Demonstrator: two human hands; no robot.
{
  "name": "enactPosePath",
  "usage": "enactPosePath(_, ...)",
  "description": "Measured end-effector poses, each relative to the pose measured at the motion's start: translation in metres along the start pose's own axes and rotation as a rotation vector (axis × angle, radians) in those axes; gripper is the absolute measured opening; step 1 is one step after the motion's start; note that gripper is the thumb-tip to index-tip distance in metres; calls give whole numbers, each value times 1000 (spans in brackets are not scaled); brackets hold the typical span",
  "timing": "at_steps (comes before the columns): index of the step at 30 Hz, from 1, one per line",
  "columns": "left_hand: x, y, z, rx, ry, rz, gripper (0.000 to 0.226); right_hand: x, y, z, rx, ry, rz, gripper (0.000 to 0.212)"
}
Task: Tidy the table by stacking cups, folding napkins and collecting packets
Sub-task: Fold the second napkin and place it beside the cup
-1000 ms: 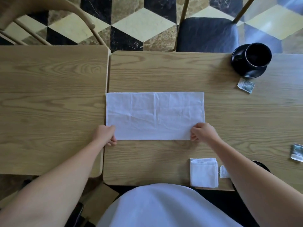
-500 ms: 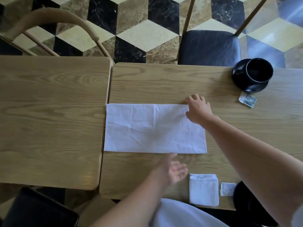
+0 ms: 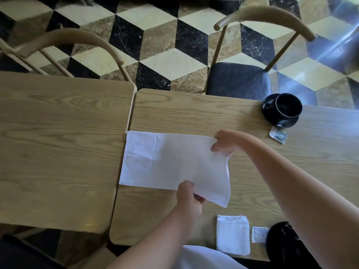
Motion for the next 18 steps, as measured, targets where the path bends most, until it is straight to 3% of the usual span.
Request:
enactPosePath(7, -82, 97, -34, 116, -223, 206, 18, -107, -26, -22, 691, 105, -96, 40)
enactPosePath(11, -146, 136, -51, 300, -457, 221, 13, -170, -46, -18, 1204, 157, -148, 24)
enactPosePath(13, -172, 152, -60, 350, -535, 246, 11, -197, -53, -12, 1418, 121, -167, 18)
enactPosePath(18, -213, 183, -65, 342, -710, 293, 23, -243, -62, -17, 1744, -51, -320, 35)
Point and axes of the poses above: each hand's wrist, its own x-axis towards the middle knuckle, its own z-axis out of the palm, y = z × x, the point moved 4 cm from there along x, towards the middle knuckle, and after that the axes turned 9 degrees about y, right-handed, at the moved point
